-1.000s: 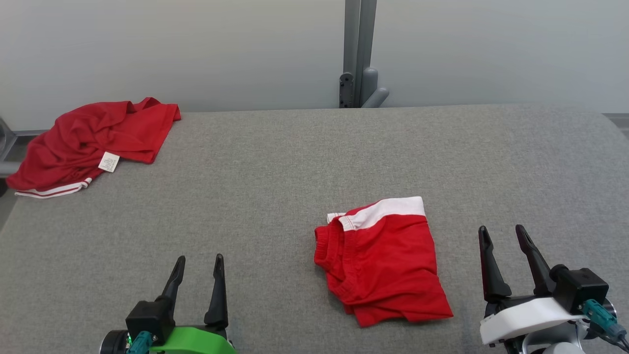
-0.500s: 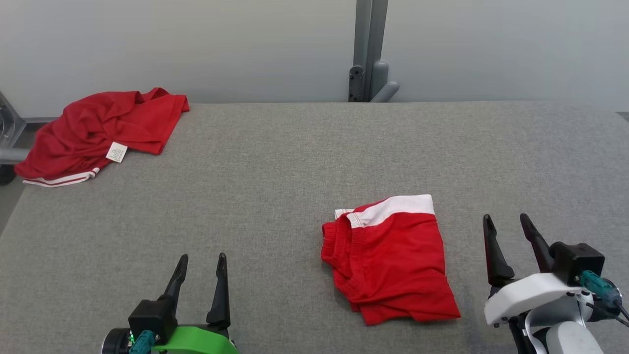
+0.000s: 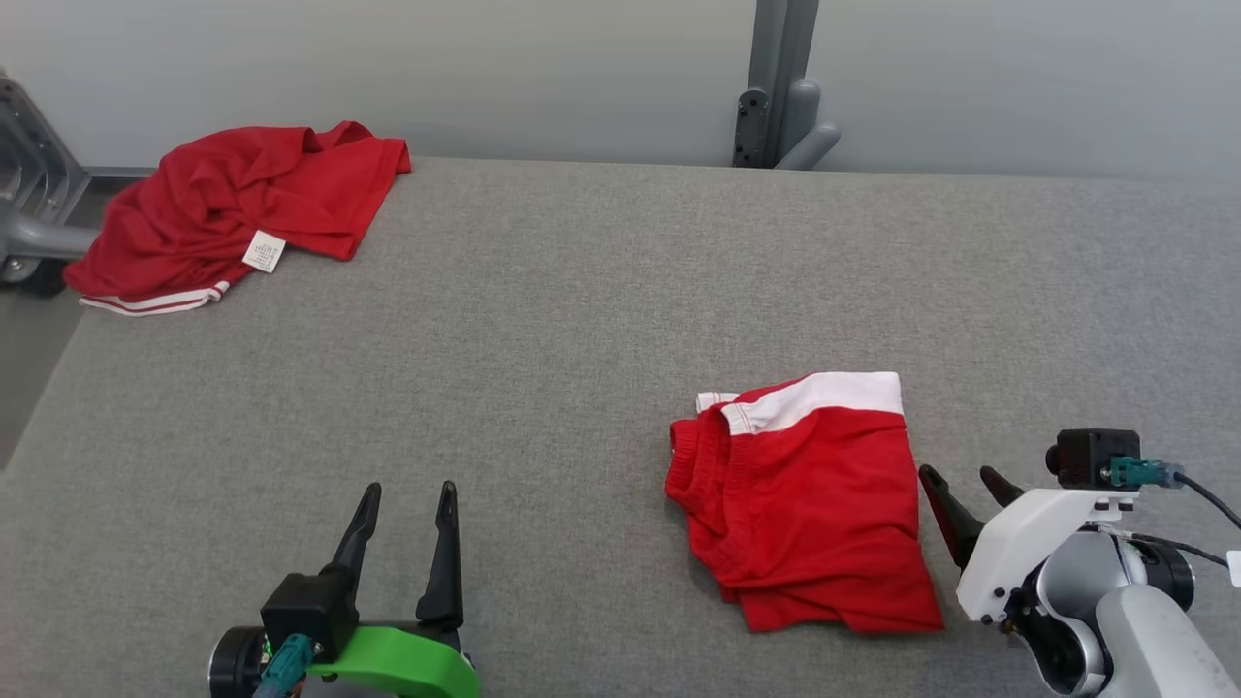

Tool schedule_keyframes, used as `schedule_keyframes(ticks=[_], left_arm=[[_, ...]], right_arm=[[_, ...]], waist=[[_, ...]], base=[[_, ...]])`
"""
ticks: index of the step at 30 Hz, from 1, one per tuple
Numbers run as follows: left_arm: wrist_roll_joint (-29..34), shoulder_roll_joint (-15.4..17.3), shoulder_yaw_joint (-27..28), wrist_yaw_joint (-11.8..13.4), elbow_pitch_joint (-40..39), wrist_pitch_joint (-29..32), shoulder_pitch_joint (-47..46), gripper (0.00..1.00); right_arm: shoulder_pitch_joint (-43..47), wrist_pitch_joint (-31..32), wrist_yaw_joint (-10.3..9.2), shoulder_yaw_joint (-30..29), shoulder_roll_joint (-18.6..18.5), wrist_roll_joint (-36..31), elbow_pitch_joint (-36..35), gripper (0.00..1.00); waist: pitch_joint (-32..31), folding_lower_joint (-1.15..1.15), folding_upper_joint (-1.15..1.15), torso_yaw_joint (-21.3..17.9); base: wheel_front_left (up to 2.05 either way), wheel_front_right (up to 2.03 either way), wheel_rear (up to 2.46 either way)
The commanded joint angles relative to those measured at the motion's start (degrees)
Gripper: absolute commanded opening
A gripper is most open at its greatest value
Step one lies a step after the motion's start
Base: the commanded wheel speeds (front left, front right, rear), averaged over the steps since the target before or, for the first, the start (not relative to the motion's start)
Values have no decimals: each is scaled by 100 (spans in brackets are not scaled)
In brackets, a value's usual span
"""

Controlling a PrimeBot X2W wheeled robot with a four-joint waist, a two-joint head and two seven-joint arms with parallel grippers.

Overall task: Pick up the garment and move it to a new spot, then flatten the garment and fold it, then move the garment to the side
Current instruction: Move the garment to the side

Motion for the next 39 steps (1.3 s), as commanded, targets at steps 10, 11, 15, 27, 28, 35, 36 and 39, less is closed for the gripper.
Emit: schedule_keyframes(ticks=[10,11,15,27,28,35,36,39], left_arm=[[-40,5,-45,36,-23,-1,-226,100],[-46,5,-44,33,-27,-1,-231,100],[-45,5,-43,15,-46,-1,-248,100],[7,5,-61,24,-122,-1,-325,100],[12,5,-70,18,-128,-2,-335,100],[10,5,-205,-20,-173,-1,-385,100],[13,5,-234,-20,-180,-1,-397,100],[16,6,-303,-53,-158,-1,-478,100]], right_arm=[[-515,483,0,153,-95,805,897,100],[-570,491,0,149,-79,857,1007,100],[-811,467,-1,202,-88,945,1417,85],[-1399,35,-5,679,-412,1228,1930,0],[-1444,-2,-5,710,-450,1234,1945,0],[-1724,-236,-4,883,-687,1101,2090,0],[-1784,-271,-4,896,-698,1097,2119,0],[-1987,-353,-4,904,-782,1051,2192,0]], waist=[[249,0,0,338],[262,0,0,351],[321,0,0,389],[545,0,0,157],[563,0,0,100],[678,0,0,-426],[704,0,0,-539],[806,0,0,-904]], base=[[0,0,0],[0,0,0],[0,0,0],[0,0,0],[0,0,0],[0,0,0],[0,0,0],[0,0,0]])
